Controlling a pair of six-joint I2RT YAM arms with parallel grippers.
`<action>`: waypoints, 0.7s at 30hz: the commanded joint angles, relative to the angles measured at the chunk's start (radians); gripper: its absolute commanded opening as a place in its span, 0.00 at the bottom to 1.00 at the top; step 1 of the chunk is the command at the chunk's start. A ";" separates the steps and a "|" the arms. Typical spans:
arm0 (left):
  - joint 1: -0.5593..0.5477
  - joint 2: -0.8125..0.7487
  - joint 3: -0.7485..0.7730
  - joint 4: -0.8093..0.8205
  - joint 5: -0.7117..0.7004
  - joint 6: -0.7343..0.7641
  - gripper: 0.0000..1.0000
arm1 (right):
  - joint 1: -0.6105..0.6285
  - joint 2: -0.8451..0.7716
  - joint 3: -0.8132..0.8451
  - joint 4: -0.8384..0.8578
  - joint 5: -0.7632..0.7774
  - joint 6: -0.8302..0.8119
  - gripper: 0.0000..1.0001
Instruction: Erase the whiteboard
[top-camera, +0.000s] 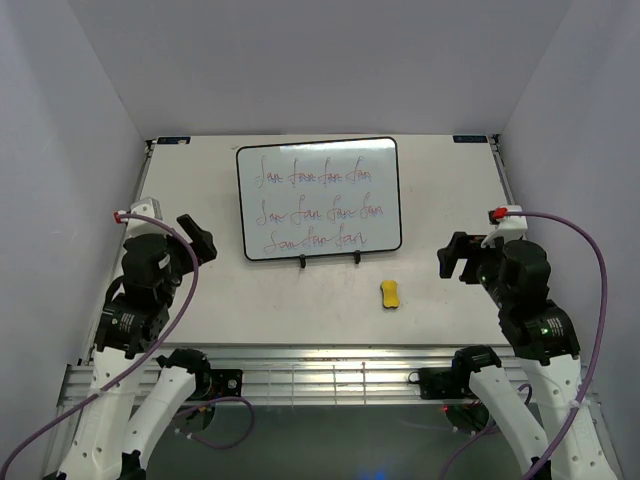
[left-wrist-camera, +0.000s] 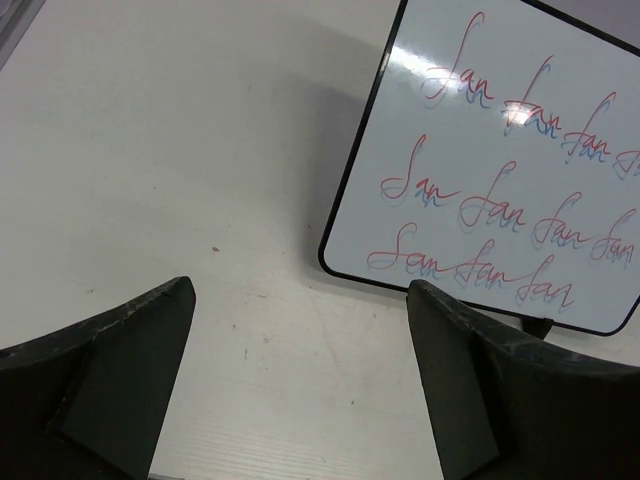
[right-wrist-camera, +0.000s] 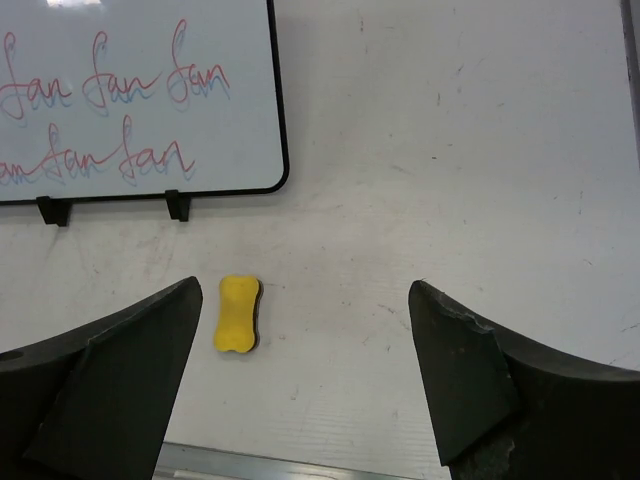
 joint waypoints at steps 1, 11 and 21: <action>0.000 0.005 -0.006 0.008 0.000 -0.009 0.98 | 0.004 0.008 -0.011 0.048 0.018 -0.005 0.90; 0.000 0.104 -0.034 0.195 0.355 -0.015 0.98 | 0.004 -0.067 -0.118 0.247 -0.146 0.105 0.90; 0.081 0.578 0.168 0.504 0.580 0.023 0.98 | 0.002 -0.136 -0.176 0.320 -0.269 0.100 0.90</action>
